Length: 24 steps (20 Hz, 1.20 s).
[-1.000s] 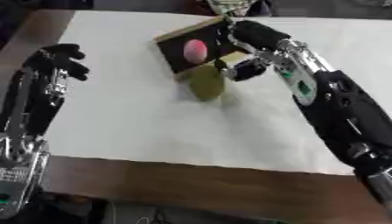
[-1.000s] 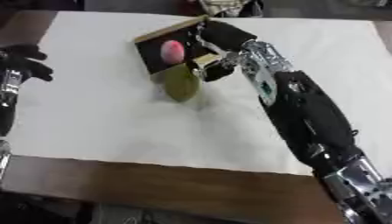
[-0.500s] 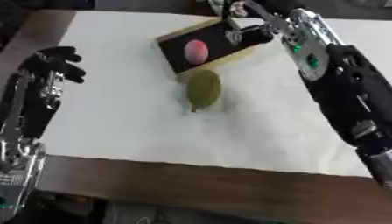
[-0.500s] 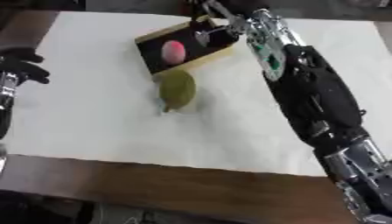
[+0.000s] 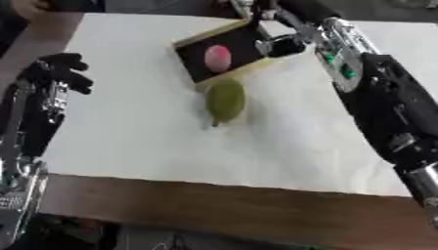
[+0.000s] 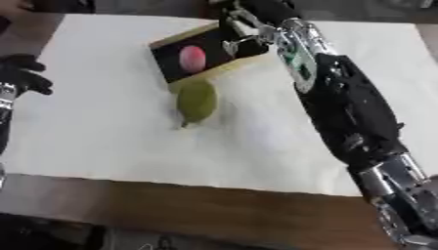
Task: Pick up objects on the table and place them in the box.
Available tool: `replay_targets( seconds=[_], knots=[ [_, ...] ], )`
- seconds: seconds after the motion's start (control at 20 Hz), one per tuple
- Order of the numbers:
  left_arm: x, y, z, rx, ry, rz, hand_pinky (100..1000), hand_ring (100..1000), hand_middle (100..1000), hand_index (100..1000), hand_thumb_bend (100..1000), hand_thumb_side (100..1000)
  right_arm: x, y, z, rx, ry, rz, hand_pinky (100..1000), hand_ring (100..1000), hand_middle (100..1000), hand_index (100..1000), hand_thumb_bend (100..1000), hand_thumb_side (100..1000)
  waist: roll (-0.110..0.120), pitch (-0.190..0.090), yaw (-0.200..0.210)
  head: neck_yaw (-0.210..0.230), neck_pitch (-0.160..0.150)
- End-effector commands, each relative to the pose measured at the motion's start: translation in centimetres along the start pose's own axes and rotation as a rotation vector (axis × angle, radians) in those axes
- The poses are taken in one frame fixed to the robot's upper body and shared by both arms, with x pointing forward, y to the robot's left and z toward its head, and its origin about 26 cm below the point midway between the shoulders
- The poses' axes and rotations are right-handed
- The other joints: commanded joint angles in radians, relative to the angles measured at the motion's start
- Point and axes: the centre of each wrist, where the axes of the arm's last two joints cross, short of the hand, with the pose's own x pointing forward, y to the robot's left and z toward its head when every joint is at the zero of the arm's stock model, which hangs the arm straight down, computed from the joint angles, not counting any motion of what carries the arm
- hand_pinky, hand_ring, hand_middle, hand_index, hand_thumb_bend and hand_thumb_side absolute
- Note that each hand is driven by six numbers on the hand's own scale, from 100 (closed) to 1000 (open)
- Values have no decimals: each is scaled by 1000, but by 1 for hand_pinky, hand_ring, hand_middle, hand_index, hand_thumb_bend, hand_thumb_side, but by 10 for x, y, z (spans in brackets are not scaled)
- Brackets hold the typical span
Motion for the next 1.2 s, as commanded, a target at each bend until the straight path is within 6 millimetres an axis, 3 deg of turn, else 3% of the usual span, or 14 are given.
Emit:
replay_targets(
  seconds=[0.05,0.15,0.3,0.9,1.2],
  knots=[
    [6,4,-3,-3,-25,-11,545,559,603,744,100,708,6,-11,-4,70,-57,21,836,822,809,923,100,264,2,-20,-1,3,5],
    [6,4,-3,-4,-25,-11,545,559,603,744,100,708,10,-10,-5,110,-84,17,838,827,818,940,100,384,2,-20,-2,3,5],
    [6,5,-4,-4,-26,-12,545,559,603,744,100,708,15,-7,-7,147,-121,12,838,826,820,949,100,470,2,-19,-4,5,5],
    [6,5,-4,-3,-25,-15,544,558,602,744,100,709,31,-4,-10,196,-221,-7,836,824,818,957,100,577,1,-17,-9,9,5],
    [6,5,-3,-2,-25,-16,544,558,602,744,100,709,36,12,-11,272,-238,-25,834,826,819,959,100,667,2,-16,-10,9,5]
  ],
)
